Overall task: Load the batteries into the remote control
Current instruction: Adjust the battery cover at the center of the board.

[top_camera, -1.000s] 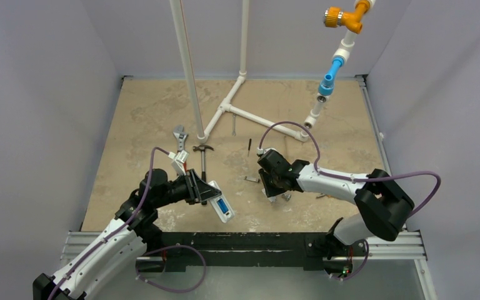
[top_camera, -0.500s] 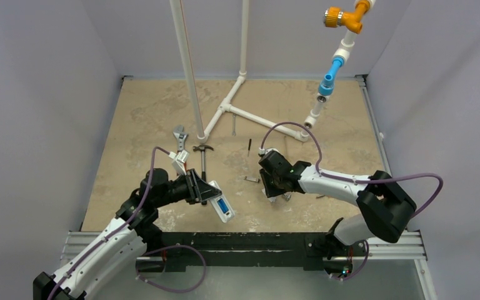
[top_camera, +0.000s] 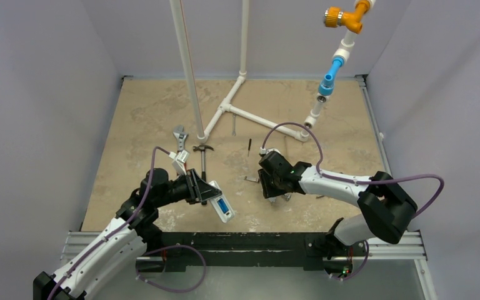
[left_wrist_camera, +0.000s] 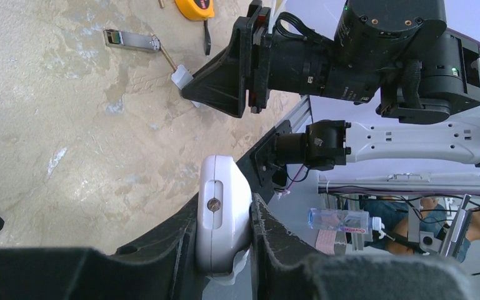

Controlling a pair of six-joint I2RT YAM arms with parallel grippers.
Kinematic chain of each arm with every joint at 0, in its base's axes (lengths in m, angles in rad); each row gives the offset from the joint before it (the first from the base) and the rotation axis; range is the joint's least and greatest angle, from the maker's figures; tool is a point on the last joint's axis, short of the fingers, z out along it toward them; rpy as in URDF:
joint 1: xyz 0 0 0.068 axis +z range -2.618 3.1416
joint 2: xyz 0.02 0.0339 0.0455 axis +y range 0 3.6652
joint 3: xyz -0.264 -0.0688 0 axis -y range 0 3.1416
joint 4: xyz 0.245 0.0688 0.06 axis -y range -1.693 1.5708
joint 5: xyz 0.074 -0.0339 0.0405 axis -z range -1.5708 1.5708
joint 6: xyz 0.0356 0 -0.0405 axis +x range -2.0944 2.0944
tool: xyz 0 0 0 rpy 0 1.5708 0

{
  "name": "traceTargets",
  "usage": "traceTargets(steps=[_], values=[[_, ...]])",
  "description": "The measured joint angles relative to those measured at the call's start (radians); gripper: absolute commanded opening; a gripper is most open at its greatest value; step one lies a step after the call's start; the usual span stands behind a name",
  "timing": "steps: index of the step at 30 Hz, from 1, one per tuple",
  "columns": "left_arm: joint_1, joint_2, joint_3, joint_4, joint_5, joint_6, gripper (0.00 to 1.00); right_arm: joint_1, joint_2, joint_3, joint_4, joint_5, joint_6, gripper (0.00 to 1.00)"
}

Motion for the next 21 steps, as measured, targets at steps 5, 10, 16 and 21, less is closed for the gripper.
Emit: traceTargets(steps=[5, 10, 16, 21], values=[[0.000, 0.000, 0.000, 0.000, 0.000, 0.000, 0.00, 0.000, 0.000, 0.000, 0.003, -0.007, 0.002, 0.38], [0.000, -0.002, 0.000, 0.000, 0.000, 0.000, 0.00, 0.000, 0.002, 0.001, -0.001, -0.003, -0.004, 0.38], [0.000, -0.006, 0.000, 0.000, 0.000, 0.000, 0.00, 0.001, 0.003, 0.001, -0.001, 0.000, -0.006, 0.38], [0.000, -0.009, 0.000, 0.000, 0.000, 0.000, 0.00, 0.014, 0.001, -0.003, 0.004, 0.011, -0.002, 0.39]])
